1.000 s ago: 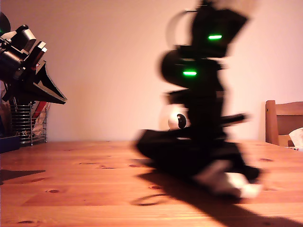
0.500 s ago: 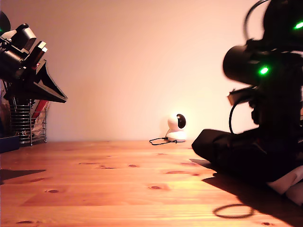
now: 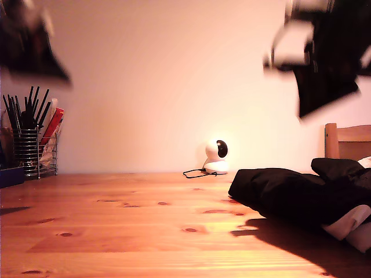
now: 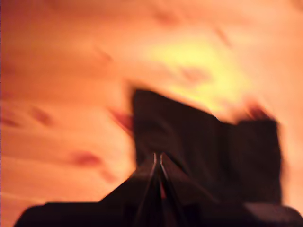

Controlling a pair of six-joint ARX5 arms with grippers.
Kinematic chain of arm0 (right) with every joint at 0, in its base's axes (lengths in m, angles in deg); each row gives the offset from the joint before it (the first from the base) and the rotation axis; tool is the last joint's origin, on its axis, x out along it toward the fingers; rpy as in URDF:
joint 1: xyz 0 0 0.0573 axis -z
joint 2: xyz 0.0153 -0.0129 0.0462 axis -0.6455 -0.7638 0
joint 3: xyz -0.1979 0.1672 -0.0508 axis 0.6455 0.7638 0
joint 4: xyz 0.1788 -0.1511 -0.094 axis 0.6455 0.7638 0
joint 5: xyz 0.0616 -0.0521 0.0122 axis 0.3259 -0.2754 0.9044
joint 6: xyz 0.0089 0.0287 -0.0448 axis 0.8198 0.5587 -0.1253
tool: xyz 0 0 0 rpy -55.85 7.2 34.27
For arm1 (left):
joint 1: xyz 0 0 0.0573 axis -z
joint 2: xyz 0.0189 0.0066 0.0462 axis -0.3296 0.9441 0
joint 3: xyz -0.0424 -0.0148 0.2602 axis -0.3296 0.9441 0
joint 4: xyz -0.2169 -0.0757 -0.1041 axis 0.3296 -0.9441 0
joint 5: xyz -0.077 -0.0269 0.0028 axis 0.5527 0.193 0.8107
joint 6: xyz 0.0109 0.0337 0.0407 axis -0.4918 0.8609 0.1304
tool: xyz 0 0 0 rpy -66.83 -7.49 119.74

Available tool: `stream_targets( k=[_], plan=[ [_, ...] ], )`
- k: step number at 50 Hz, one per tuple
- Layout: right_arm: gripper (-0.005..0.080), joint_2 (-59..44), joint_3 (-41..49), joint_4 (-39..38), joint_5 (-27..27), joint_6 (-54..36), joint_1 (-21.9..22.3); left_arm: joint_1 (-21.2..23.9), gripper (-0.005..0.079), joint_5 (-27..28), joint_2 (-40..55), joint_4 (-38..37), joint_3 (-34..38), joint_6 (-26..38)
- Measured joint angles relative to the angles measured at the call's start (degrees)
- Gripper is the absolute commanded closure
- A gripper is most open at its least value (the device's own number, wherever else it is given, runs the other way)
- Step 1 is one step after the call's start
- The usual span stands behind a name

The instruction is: Fold the shorts in front of you. After folding it, place it to the right side.

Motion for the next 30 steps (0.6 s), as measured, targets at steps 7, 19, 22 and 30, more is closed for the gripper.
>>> stream_targets(
  k=[7,19,22,30],
  plan=[
    [0.0763,-0.17,0.00,-3.48,2.16,-2.67,-2.49,0.33,0.0762,-3.52,-7.04,1.07,1.64,0.02],
    [0.0763,2.29,1.97,-16.41,2.56,-6.78,-7.17,3.52,0.0762,-9.99,-22.51,6.78,14.27,-1.55],
    [0.0764,5.38,5.14,-19.43,2.56,-7.06,-8.81,4.59,0.0762,-11.47,-25.79,8.76,17.38,-2.16],
    [0.0763,13.77,16.85,-32.92,2.89,-9.79,-11.32,8.24,0.0762,-16.24,-35.47,11.13,24.94,-2.95]
  ],
)
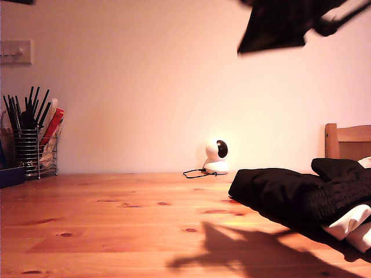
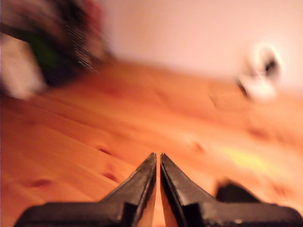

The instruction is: Fold the shorts in front of you. After folding it, place it to the right side.

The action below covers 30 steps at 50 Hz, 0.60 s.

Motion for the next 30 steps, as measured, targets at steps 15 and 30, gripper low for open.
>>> stream_targets(
  k=[15,30],
  plan=[
    [0.0763,2.51,2.69,-4.35,-0.66,-0.33,-0.02,5.46,0.0761,-2.62,-8.76,-1.38,2.23,-0.11],
    [0.0763,2.51,2.69,5.75,-0.85,-0.33,-0.02,5.46,0.0761,-2.56,-4.37,-9.40,2.23,-0.13]
  ],
)
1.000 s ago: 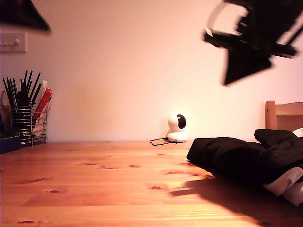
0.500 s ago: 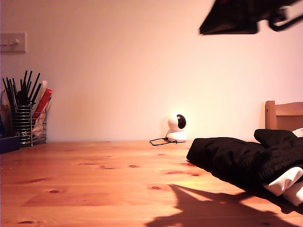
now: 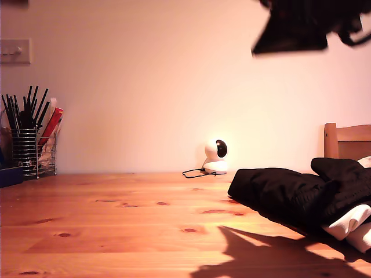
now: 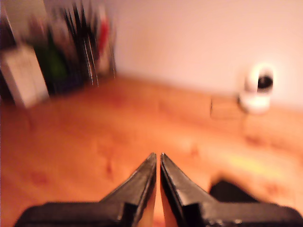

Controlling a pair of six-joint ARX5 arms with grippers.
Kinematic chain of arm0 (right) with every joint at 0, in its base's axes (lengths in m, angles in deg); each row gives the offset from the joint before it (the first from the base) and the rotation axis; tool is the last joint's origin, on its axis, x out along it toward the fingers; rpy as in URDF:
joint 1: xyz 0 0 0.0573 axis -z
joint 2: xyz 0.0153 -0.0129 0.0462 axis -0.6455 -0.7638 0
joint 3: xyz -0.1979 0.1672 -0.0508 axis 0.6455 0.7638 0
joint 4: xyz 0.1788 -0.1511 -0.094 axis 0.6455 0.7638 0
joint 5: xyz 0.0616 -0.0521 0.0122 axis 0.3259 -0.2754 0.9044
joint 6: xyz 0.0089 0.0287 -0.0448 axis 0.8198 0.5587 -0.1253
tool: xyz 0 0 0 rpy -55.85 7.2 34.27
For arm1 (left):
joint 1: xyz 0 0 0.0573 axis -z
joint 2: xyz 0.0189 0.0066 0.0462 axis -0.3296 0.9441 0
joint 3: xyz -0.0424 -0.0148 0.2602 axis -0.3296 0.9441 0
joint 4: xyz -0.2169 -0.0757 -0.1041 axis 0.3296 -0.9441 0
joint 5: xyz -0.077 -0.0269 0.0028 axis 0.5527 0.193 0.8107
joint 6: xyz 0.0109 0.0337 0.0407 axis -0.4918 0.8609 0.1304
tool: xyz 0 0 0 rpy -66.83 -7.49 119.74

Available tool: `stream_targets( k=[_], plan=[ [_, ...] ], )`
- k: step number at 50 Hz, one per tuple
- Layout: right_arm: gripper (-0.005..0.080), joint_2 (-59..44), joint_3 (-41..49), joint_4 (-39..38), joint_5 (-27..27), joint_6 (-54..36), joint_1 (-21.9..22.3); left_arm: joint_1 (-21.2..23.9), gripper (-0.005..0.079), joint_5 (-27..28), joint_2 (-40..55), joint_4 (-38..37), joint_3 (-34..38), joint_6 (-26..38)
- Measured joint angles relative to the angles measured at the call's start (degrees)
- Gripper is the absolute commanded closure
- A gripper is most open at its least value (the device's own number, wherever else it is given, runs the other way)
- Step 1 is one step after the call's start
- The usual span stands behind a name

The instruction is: Fold the shorts in front of you. After folding it, place it to the right side.

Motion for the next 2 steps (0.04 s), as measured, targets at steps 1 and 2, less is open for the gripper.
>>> stream_targets(
  k=[1,2],
  plan=[
    [0.0763,0.00,0.00,0.92,0.00,0.00,0.00,0.00,0.0761,0.00,-0.02,-0.35,0.00,0.00],
    [0.0763,0.00,0.00,1.79,0.00,0.00,0.00,0.00,0.0761,0.00,-0.07,-0.59,0.00,0.00]
  ],
)
